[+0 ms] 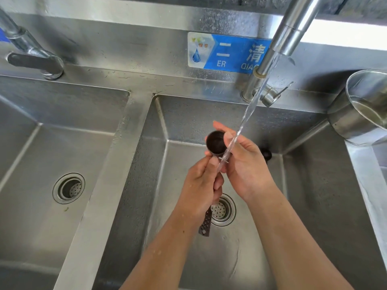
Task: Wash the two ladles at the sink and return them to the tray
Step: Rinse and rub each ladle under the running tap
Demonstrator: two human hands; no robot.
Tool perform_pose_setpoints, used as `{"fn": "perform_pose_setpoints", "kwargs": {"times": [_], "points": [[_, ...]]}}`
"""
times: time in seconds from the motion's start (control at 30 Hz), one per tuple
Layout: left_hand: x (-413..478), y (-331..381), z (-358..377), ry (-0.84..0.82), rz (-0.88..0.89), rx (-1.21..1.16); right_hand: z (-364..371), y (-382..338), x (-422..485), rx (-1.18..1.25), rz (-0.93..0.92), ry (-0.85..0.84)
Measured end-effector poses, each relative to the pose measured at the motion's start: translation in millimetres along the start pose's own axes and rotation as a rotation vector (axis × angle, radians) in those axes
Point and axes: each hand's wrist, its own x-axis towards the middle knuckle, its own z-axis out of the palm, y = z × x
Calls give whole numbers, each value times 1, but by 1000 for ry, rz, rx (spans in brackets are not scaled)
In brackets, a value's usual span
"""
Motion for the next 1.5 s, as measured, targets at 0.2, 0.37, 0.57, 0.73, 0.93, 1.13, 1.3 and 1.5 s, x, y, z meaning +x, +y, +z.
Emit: {"fn": "perform_pose_setpoints", "kwargs": {"times": [0.2, 0.37, 0.57, 0.73, 0.93, 1.13, 1.3, 1.5], "points": [[-13, -7, -2, -6, 1, 1, 3, -1, -6, 24, 32, 1], [-36, -23, -11, -44, -29, 71, 2, -7, -4, 103, 8, 20], [-67, -43, -21, -64, -129, 11, 1, -4, -2, 13, -7, 3], [-52, -36, -24, -39, -118, 98, -2, 5, -9, -60, -31, -31], [-9, -22, -17, -10, 14, 259, -2, -7, -11, -110, -109, -114], [10, -21, -17, -21, 78, 298, -1, -18, -8, -170, -203, -121], [16, -23, -16, -15, 56, 267, -2, -19, -8, -164, -202, -127], [18, -22, -15, 4, 56, 273, -1, -19, -9, -131, -217, -136]]}}
